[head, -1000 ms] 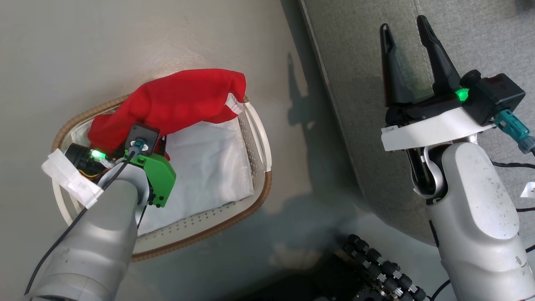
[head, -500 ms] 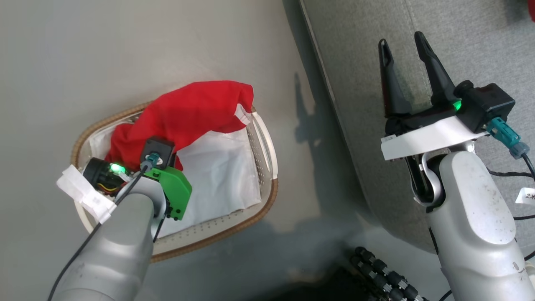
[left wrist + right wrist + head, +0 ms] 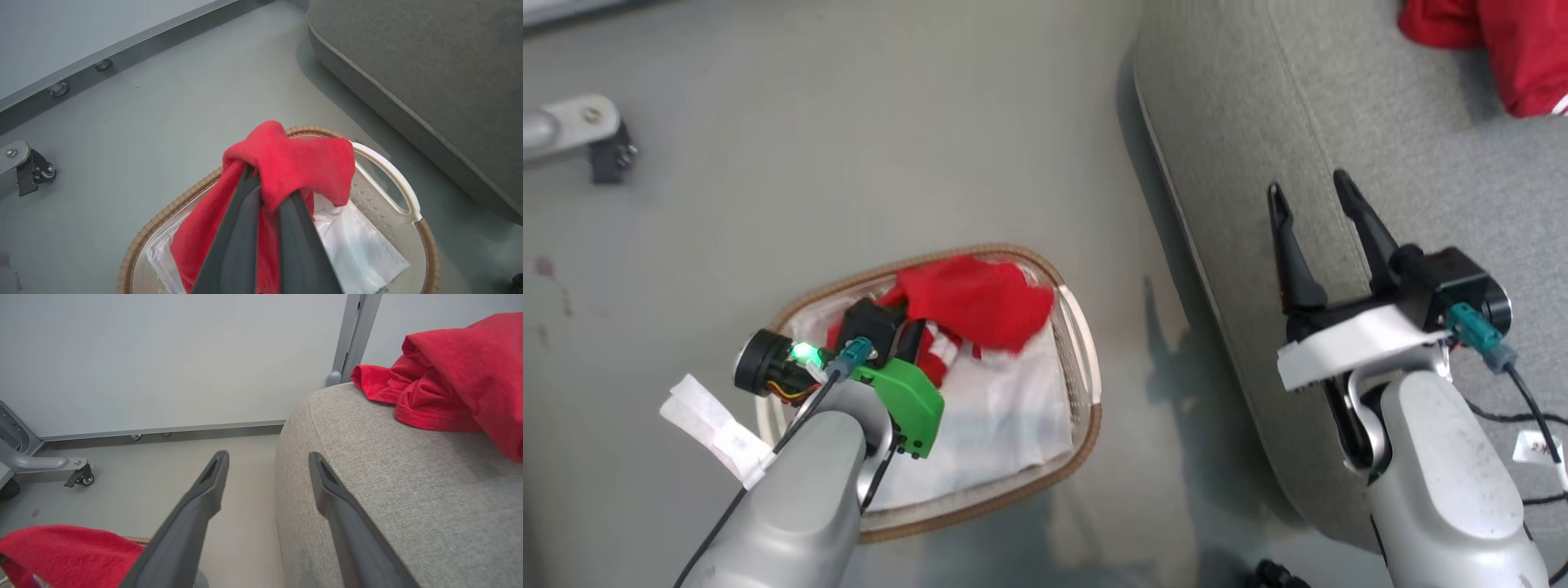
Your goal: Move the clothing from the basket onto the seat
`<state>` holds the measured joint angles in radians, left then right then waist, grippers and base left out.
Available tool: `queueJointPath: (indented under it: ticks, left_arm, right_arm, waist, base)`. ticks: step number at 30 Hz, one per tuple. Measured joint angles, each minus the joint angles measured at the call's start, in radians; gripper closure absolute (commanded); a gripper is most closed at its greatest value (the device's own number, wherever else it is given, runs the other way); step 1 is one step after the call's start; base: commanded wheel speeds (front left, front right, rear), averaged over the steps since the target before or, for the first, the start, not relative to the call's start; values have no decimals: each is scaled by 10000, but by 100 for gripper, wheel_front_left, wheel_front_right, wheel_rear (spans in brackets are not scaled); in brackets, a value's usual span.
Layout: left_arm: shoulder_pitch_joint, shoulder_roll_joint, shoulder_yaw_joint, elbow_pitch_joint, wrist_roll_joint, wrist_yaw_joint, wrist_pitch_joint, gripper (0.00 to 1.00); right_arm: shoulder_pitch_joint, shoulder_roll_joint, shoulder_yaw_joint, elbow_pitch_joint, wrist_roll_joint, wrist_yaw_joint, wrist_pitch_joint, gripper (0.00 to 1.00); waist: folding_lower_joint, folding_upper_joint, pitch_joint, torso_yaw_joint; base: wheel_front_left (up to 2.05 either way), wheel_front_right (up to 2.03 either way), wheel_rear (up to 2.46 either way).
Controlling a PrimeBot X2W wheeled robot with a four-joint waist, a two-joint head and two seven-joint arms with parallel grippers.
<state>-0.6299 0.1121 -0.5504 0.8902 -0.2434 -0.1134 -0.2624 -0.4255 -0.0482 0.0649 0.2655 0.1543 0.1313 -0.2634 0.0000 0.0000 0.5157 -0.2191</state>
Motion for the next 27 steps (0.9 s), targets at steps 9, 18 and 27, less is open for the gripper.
queueJointPath:
  ticks: [9, 18, 27]
  left_arm:
    - [615, 48, -98, -1672, 142, -100, 0, 100]
    - [353, 107, -587, -2847, 109, -155, 2, 100]
    - [-1080, 529, -1411, -3582, -293, -174, 0, 100]
  right_arm:
    - [1135, 0, -251, 291, -328, 0, 0, 0]
    - [1977, -2, -295, 397, -410, 0, 0, 0]
    - [2377, -4, -65, 454, -491, 0, 0, 0]
  waist:
    - [0, 0, -1796, 533]
    - [0, 0, -3547, 1015]
    - [0, 0, -4870, 1402]
  base:
    - [0, 0, 0]
    - [0, 0, 0]
    - [0, 0, 0]
